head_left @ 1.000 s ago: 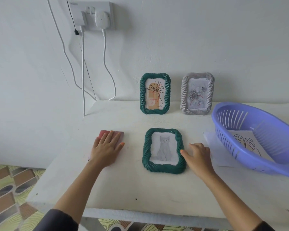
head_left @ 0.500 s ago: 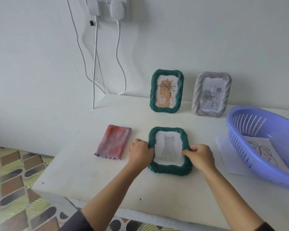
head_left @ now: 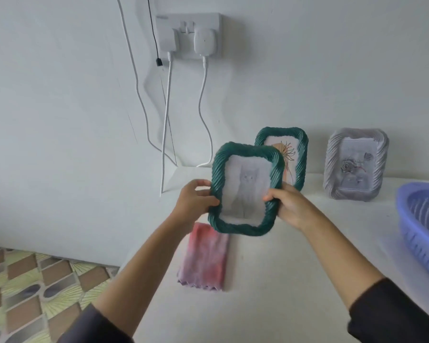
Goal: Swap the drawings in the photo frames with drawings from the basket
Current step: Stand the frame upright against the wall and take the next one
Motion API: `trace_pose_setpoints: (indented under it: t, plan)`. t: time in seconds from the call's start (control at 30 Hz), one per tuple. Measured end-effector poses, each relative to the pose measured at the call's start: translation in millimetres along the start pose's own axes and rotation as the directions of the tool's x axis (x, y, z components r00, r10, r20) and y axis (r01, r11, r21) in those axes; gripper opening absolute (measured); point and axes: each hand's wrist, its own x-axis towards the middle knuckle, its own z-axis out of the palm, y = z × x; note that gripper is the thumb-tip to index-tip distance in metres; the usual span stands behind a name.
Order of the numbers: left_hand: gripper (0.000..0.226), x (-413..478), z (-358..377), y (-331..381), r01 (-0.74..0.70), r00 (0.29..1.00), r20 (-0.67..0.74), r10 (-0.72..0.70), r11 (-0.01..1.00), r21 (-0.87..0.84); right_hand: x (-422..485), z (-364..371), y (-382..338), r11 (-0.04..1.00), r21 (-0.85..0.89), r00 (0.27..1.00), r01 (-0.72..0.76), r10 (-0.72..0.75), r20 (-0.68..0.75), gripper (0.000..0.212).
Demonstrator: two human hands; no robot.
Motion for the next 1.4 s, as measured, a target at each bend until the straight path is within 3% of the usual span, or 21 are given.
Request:
trace_pose_setpoints:
  t: [0.1,0.2,0.57,0.87,1.4]
  plan:
    - [0.033,31.7,-19.6,9.2,-0.005,0.999,-0.041,0.005,1.0,-0.006,31.3,26.0,-13.9,0.997,-0.06,0.999,0.052,-0.051,0.004,0.016]
    - [0.034,71.2,-37.8,11.5,0.003,0.998,-0.059,-0.002,1.0,0.003,70.5,47.5,-21.7,0.992,-0.111,0.997,0.063,-0.067,-0.034,0.029]
    - [0.036,154.2,-55.6,-10.3,0.022,0.997,-0.076,-0.018,0.998,0.055,150.8,56.0,-5.9,0.981,-0.19,0.991,0.025,-0.049,-0.127,0.031]
    - [0.036,170.0,-59.6,-24.6,0.01,0.999,-0.054,-0.008,1.0,0.027,163.9,49.3,10.7,0.972,-0.235,0.996,0.014,-0.034,-0.081,0.022]
    - [0.053,156.1,-57.9,-38.4,-0.023,0.997,-0.075,0.034,0.989,0.147,131.1,34.5,37.4,0.942,-0.329,0.995,0.069,-0.09,-0.048,0.036]
